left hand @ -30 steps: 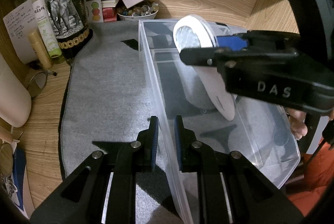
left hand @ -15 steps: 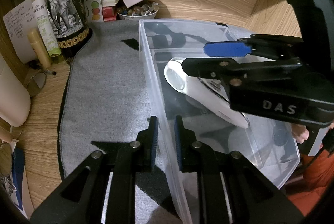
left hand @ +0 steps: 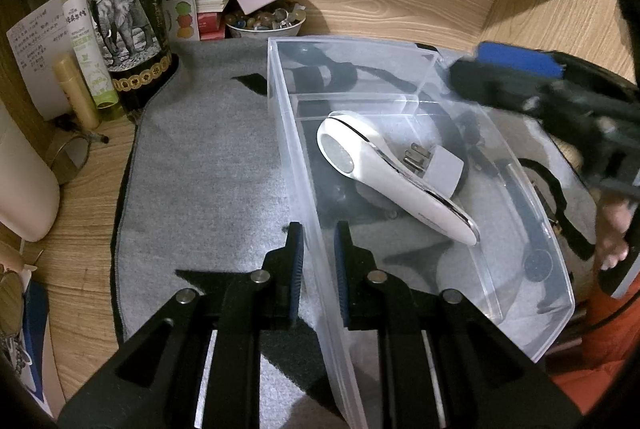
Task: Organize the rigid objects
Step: 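Lift the white device into the box with the right gripper and release, then grasp the black-and-gold cylindrical case with the right gripper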
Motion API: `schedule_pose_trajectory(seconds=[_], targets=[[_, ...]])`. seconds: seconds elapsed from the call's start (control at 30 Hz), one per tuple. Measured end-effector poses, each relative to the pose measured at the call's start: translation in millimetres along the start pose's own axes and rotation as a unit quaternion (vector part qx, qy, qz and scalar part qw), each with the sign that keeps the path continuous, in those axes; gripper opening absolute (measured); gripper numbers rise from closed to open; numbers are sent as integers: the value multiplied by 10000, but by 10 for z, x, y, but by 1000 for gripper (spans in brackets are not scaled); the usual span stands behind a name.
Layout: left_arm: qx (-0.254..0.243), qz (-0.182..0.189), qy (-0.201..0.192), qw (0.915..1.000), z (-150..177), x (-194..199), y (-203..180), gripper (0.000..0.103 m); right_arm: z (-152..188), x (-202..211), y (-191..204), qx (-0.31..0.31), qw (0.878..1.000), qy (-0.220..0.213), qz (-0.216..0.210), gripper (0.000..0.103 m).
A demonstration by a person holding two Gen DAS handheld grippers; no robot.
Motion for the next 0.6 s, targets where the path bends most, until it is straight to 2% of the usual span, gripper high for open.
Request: schedule_pose_trajectory(seconds=[0.17, 0.3, 0.6], targets=[[-28, -18, -30, 10000, 3, 32, -12, 14, 42, 285, -236, -229, 9988, -308, 289, 67], [-58, -52, -45, 10000, 9, 54, -11, 14, 139, 500, -463, -423, 9961, -462, 627, 68], [-34, -147, -31, 9999, 2, 49, -21, 12, 527, 796, -1007, -978, 9855, -415, 1327, 71]])
Point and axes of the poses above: each gripper's, at about its wrist camera, not at the fingertips, and x roughly against the way its jaws point, y to its left, z to its underside, the point moved 5 cm from there along -x, roughly the way its jaws point, and after that the axes turned 5 degrees about x, right-handed, at the moved point
